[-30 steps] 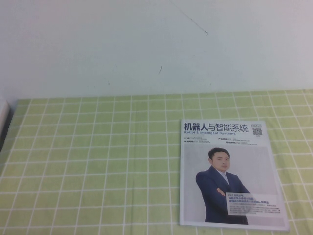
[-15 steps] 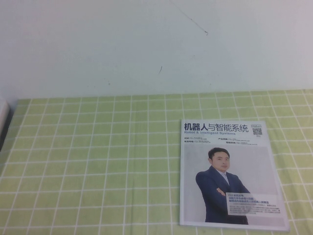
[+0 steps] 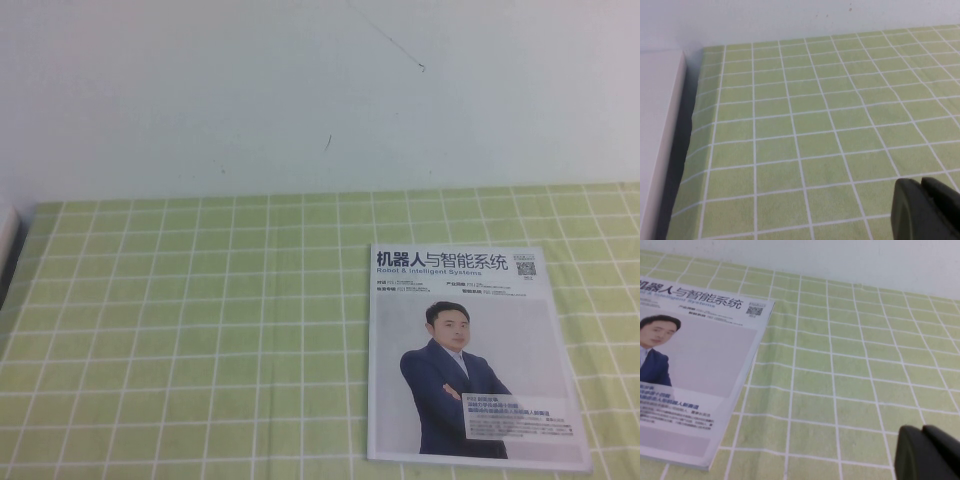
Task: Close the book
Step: 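Close the open booklet and leave it lying on the table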
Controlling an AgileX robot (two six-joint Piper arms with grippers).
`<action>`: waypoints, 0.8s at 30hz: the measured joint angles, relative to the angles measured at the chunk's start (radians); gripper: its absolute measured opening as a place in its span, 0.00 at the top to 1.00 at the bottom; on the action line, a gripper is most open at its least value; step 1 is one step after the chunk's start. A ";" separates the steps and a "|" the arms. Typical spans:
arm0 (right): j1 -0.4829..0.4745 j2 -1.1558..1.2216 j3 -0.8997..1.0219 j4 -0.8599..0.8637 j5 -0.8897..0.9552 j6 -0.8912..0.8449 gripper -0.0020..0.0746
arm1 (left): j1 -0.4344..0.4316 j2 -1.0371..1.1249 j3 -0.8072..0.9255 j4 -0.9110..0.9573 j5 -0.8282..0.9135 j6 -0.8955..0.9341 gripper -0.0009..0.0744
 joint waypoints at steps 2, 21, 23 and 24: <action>0.000 0.000 0.000 0.000 0.000 0.000 0.98 | 0.000 0.000 0.000 0.000 0.000 0.000 0.99; 0.000 0.000 0.000 0.009 -0.001 0.000 0.98 | 0.054 0.000 0.000 0.000 0.000 0.000 0.99; 0.000 0.000 0.000 0.011 -0.001 0.000 0.98 | 0.064 0.000 0.000 0.000 0.000 0.000 0.99; 0.000 0.000 0.000 0.011 -0.001 0.000 0.98 | 0.072 0.000 0.000 0.000 0.000 0.000 0.99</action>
